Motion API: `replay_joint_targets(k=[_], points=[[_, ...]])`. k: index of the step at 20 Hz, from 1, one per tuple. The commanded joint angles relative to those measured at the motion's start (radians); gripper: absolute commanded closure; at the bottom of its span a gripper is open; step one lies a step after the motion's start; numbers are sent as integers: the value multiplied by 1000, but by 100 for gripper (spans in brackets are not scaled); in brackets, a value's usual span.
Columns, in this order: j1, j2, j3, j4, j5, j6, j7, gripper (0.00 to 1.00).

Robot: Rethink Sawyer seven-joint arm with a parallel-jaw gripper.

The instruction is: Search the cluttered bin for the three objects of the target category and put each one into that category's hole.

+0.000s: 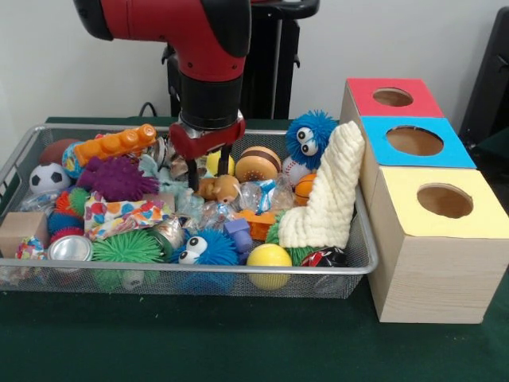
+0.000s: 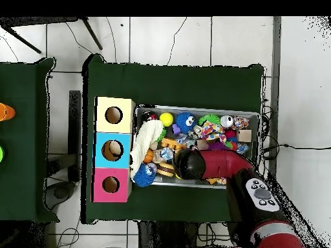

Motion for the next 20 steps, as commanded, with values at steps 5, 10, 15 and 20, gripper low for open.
replay_joint_targets(k=[5, 10, 15, 20], points=[[-76, 44, 260, 48, -112, -172, -33, 0], [-80, 65, 264, 34, -148, -174, -12, 0], [-85, 80, 261, 23, -166, -160, 0, 0], [-81, 99, 246, -1, -162, -150, 43, 100]])
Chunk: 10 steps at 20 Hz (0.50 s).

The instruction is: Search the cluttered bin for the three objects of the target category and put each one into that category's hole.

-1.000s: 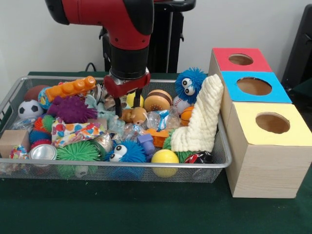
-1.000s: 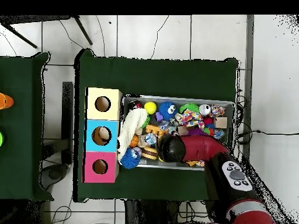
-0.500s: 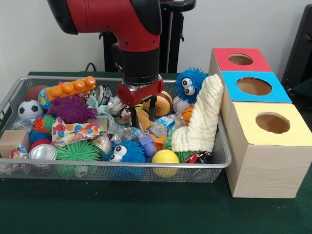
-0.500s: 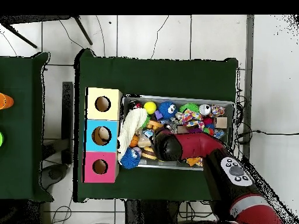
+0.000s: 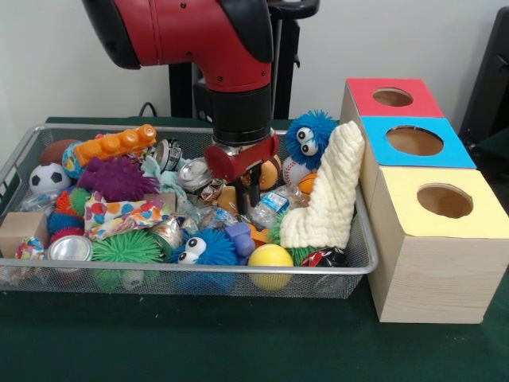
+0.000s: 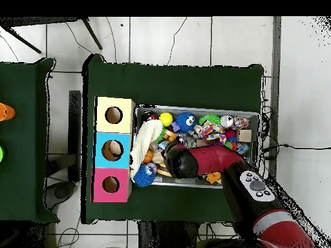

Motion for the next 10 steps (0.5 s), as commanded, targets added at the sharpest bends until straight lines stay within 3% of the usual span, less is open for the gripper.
replay_joint_targets(k=[1, 4, 10], points=[[15, 65, 38, -33, -47, 12, 48, 100], [56, 48, -36, -46, -47, 81, 65, 100], [67, 23, -40, -44, -36, 112, 45, 100]])
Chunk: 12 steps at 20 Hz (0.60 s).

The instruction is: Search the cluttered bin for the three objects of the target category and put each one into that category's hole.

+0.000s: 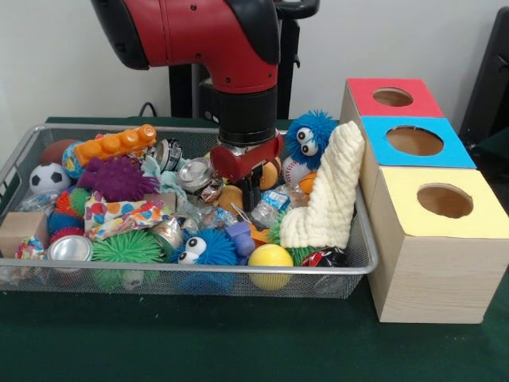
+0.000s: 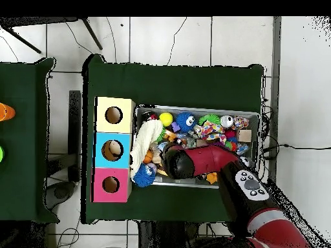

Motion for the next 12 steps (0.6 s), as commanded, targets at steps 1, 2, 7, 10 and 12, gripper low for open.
replay_joint_targets(k=[1, 2, 7, 10, 12], points=[[27, 26, -10, -43, -35, 112, 41, 100], [26, 19, -7, -39, -35, 117, 33, 100], [24, 13, 0, -35, -12, 128, 40, 0], [9, 5, 17, -33, -19, 103, 30, 0], [6, -6, 23, -31, -16, 91, 35, 0]])
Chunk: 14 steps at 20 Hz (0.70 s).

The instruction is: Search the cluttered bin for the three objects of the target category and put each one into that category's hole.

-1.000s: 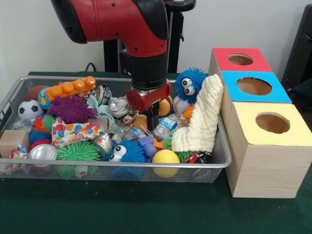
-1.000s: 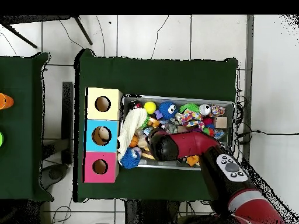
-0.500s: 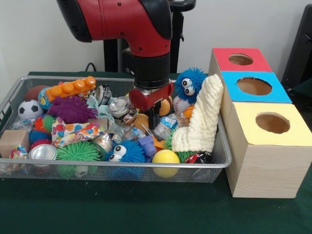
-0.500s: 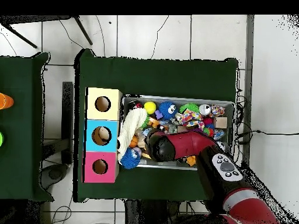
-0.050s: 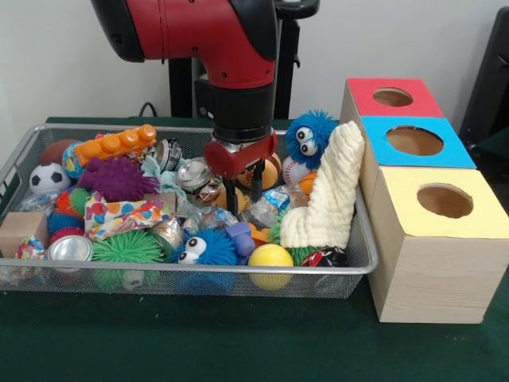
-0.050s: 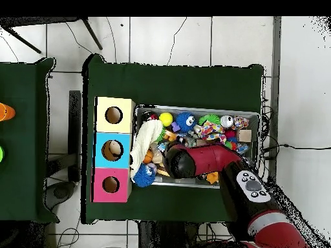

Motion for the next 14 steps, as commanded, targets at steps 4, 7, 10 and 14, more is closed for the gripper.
replay_joint_targets(k=[4, 7, 10, 14], points=[[-22, -4, 84, -19, -15, 50, 27, 0], [-20, -10, 76, -25, -17, 55, 27, 0], [-14, 10, 50, -33, -21, 64, 37, 0], [-15, 26, 24, -29, -7, 71, 67, 0]])
